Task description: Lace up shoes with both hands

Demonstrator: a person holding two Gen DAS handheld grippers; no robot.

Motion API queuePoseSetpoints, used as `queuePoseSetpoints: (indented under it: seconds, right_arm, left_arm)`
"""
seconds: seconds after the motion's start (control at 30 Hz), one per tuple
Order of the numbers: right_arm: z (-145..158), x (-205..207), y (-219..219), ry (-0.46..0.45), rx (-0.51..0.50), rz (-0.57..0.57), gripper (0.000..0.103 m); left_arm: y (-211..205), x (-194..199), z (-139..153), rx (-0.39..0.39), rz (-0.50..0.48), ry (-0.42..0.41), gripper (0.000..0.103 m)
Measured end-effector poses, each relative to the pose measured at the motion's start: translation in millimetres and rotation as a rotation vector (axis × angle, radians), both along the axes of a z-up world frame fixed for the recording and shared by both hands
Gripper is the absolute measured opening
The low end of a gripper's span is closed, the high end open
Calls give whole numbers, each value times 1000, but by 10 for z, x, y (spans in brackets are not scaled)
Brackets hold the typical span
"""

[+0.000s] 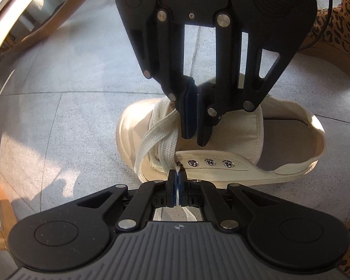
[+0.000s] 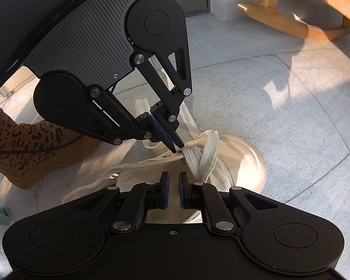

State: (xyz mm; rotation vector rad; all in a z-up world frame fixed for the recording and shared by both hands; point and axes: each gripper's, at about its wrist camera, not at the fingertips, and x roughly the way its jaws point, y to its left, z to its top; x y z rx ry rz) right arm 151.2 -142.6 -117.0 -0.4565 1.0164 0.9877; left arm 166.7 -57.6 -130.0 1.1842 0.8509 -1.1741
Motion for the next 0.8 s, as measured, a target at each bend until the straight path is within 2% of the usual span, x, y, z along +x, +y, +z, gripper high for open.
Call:
queuePoseSetpoints:
  seconds: [0.13, 0.5, 0.57, 0.63, 0.8]
  right_arm:
    - [-17, 26, 14, -30, 0, -1, 9]
    - [-61, 32, 149, -78, -4, 104, 9]
    - [-64, 36, 158, -83, -6, 104, 7]
    - [-66, 42, 165, -85, -7, 101, 3]
    - [-51, 73, 154, -75, -6, 77, 1]
  left_arm:
    - [-3, -9, -13, -1, -27, -17, 0]
    - [-19, 5, -47, 3, -60, -35, 1]
    - [148, -57, 2, 2, -110, -44, 1]
    - [150, -57, -8, 2, -111, -42, 1]
    - [151, -112, 28, -3, -88, -42, 10]
